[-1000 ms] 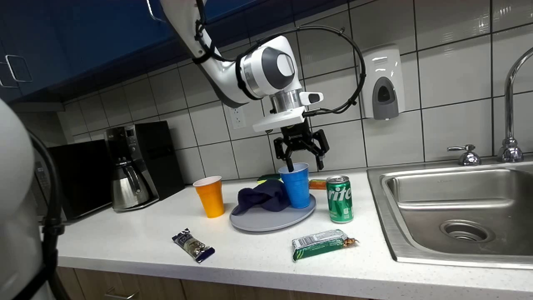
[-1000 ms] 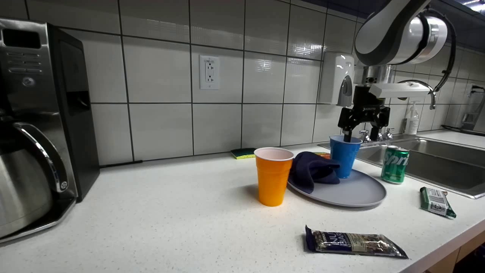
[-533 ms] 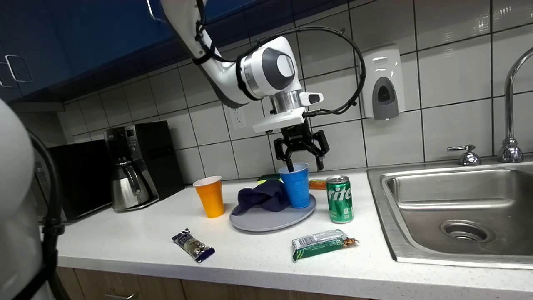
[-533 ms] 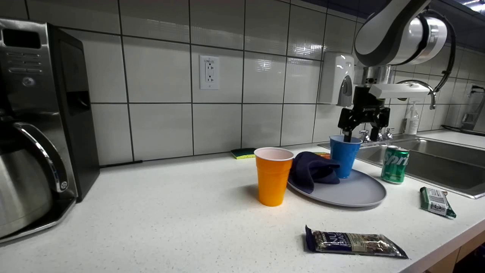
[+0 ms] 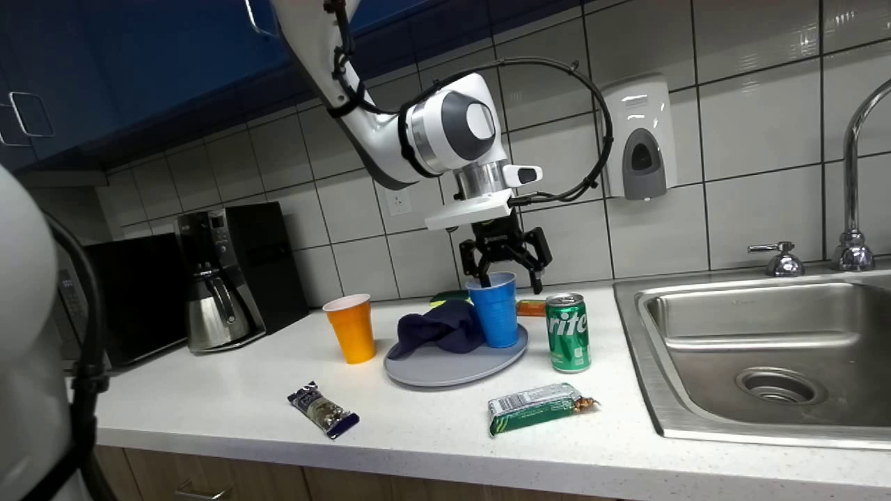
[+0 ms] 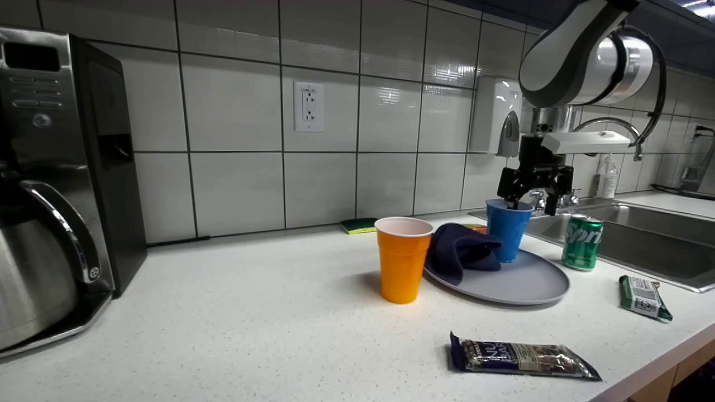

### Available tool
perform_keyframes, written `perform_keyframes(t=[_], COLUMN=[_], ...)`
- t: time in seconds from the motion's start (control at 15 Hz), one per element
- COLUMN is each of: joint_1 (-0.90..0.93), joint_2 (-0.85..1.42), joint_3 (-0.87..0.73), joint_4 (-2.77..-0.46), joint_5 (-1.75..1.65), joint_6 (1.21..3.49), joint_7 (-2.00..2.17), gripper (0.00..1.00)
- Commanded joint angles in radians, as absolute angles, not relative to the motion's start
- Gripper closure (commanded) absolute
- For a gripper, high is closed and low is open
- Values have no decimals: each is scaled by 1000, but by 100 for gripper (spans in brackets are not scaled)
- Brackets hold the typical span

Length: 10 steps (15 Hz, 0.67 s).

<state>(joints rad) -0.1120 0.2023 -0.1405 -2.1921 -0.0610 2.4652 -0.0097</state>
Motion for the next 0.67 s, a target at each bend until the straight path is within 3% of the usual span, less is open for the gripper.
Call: perform_keyframes(t=[0.0,0.13,0.6], joint_1=[-122,-122,-122], joint_2=[219,223,225], joint_3=[-129,-130,-127], joint_4=[-2174,-2174,-2175], joint_5=[-38,-40,-35], joint_6=[2477,2482,2484], joint_7=[-26,-25,-31], gripper=[25,34,90])
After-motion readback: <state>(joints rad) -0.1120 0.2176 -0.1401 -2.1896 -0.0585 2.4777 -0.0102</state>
